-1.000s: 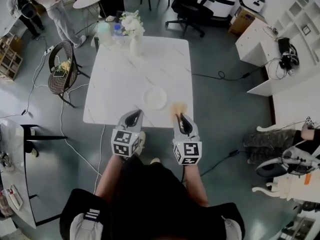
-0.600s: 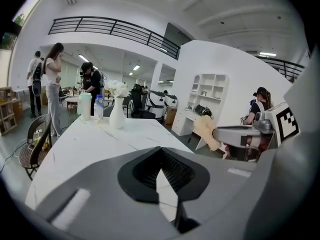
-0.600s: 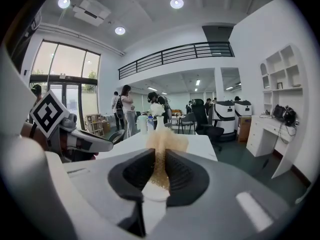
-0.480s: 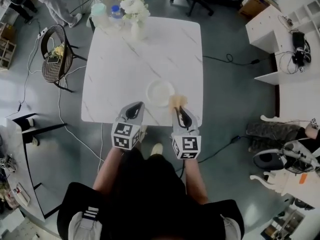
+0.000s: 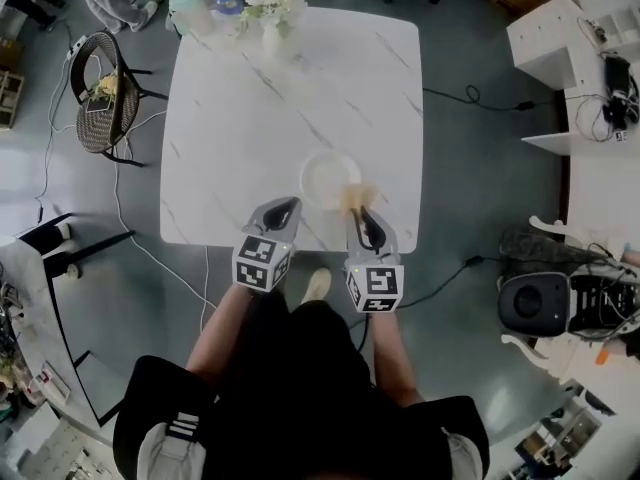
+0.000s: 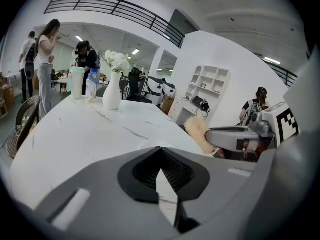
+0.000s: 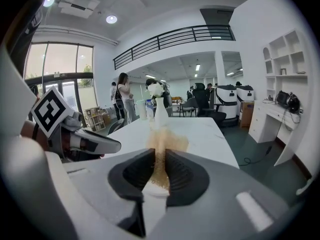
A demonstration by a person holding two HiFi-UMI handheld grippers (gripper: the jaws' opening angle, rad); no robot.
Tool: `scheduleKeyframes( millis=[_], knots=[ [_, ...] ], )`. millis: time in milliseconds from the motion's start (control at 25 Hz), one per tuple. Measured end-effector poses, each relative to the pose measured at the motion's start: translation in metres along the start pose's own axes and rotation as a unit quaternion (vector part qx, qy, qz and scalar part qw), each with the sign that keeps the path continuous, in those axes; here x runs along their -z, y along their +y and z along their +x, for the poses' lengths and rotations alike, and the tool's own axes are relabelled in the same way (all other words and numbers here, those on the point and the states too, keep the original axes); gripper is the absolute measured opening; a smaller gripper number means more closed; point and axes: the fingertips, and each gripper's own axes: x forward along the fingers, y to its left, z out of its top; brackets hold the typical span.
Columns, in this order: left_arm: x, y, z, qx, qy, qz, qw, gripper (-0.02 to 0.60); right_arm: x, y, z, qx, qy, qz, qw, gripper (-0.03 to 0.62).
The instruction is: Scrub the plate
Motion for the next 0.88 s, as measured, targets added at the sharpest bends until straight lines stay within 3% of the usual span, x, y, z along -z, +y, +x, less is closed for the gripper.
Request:
scheduleKeyframes(
  millis=[560, 760, 880],
  knots=[
    [0.037, 0.029, 0.044, 0.014, 0.054, -0.030, 0.9980, 0.008, 0.037, -0.009, 0.042, 0.008, 0.048, 0.020, 0.999, 0.067],
    [0.047, 0.038, 0.058, 0.005, 0.078, -0.068, 0.9946, 0.009, 0.033, -0.013, 0.051, 0.011, 0.049, 0.018, 0.999, 0.067],
    [0.052, 0.041, 0.067, 0.005, 0.094, -0.095, 0.9910, 0.105, 0.031, -0.016, 0.055, 0.013, 0.051, 0.018, 0.998, 0.067]
  ],
)
